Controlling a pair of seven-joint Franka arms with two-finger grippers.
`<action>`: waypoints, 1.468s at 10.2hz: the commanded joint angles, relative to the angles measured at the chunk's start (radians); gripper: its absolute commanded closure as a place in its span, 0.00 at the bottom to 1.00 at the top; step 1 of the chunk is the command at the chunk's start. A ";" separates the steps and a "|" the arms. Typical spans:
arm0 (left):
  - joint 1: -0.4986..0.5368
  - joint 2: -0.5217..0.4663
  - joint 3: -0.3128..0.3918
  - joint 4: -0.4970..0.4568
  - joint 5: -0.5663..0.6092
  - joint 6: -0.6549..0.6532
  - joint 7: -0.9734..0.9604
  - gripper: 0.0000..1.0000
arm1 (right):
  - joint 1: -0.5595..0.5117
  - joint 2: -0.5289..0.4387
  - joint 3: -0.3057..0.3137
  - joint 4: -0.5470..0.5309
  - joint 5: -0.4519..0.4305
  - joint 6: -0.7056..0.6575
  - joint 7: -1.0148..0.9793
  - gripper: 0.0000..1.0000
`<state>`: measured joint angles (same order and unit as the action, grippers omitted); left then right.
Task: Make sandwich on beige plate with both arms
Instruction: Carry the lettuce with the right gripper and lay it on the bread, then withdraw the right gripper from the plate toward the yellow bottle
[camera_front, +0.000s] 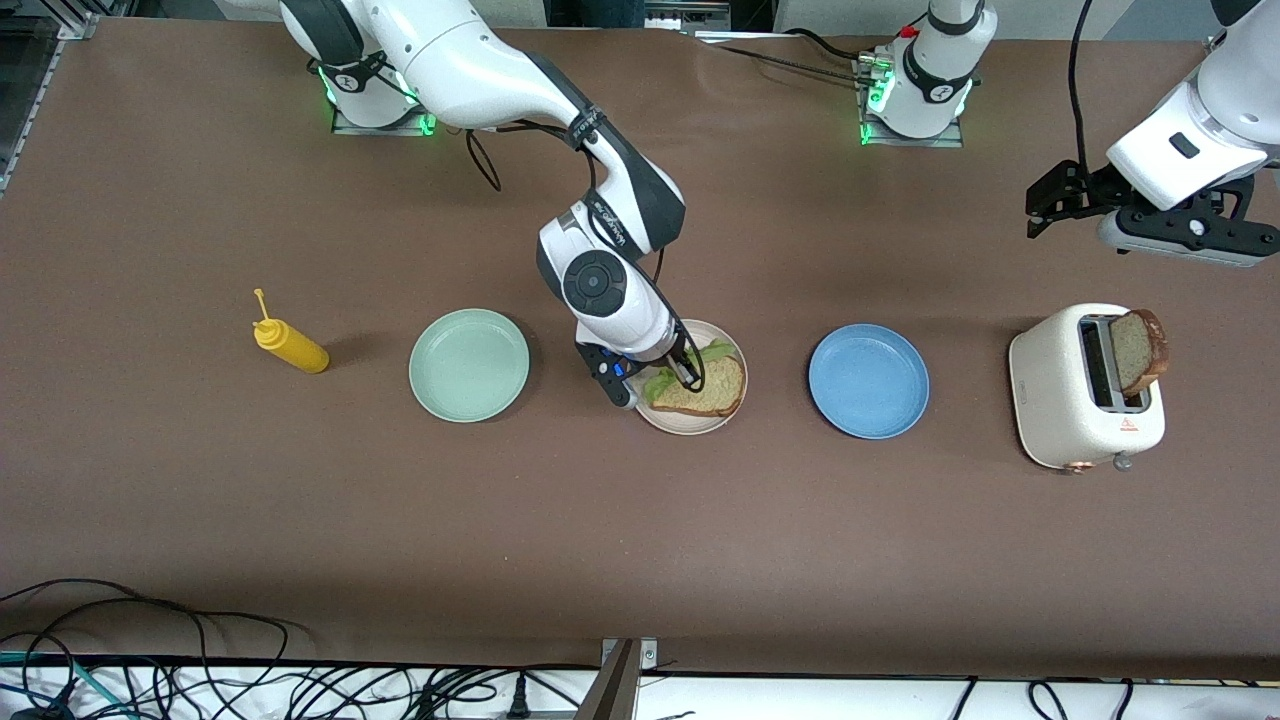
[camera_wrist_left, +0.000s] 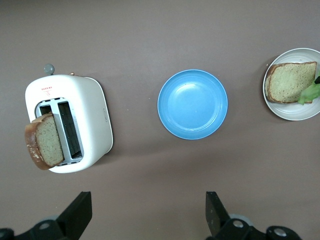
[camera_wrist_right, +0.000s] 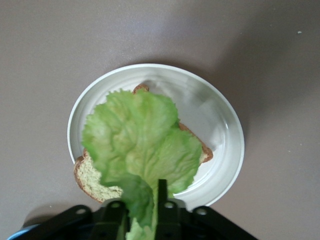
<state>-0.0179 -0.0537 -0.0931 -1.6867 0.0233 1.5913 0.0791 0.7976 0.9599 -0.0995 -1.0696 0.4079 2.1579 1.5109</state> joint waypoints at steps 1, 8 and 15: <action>0.004 0.011 -0.002 0.028 -0.013 -0.022 -0.007 0.00 | -0.003 -0.001 -0.006 0.008 0.011 0.005 0.005 0.23; 0.012 0.011 -0.002 0.030 -0.014 -0.024 -0.007 0.00 | -0.064 -0.073 -0.046 0.046 0.005 -0.001 -0.026 0.00; 0.085 0.032 0.004 0.028 0.001 -0.022 0.008 0.00 | -0.086 -0.268 -0.404 0.016 -0.001 -0.594 -0.891 0.01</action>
<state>0.0540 -0.0499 -0.0885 -1.6860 0.0229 1.5873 0.0813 0.7045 0.7427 -0.4296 -1.0137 0.4054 1.6703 0.8095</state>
